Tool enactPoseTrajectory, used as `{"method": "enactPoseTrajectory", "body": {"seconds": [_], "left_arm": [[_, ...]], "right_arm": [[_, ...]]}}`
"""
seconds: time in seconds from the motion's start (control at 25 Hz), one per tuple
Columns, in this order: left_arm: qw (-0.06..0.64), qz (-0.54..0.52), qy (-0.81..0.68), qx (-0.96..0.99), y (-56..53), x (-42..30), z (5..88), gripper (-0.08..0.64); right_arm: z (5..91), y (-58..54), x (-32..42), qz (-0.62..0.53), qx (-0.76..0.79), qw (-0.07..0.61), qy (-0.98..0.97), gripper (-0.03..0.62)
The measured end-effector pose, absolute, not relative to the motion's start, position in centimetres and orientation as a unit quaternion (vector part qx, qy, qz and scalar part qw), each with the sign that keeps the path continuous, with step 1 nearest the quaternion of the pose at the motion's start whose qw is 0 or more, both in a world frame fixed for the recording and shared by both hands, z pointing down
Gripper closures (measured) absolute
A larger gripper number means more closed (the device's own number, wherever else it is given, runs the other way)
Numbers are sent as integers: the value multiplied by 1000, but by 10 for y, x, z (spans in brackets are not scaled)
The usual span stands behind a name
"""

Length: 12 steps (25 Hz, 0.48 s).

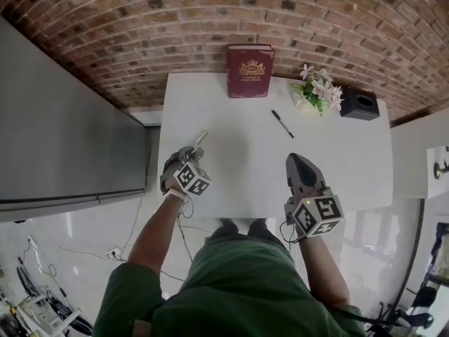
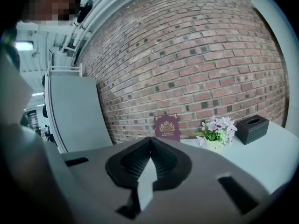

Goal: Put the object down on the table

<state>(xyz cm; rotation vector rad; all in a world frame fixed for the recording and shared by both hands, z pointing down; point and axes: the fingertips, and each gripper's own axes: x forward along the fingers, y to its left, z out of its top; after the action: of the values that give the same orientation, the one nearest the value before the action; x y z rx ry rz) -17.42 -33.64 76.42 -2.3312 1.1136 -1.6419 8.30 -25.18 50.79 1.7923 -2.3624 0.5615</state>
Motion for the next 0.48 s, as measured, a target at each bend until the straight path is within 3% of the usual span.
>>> {"method": "enactPoseTrajectory", "body": {"seconds": [0.4, 0.48], "left_arm": [[96, -538, 388, -743, -323, -167, 774, 536], [91, -542, 391, -738, -321, -167, 778, 479]], "right_arm": [[514, -241, 95, 194, 582, 66, -787, 590], [515, -239, 97, 196, 580, 65, -788, 589]]}}
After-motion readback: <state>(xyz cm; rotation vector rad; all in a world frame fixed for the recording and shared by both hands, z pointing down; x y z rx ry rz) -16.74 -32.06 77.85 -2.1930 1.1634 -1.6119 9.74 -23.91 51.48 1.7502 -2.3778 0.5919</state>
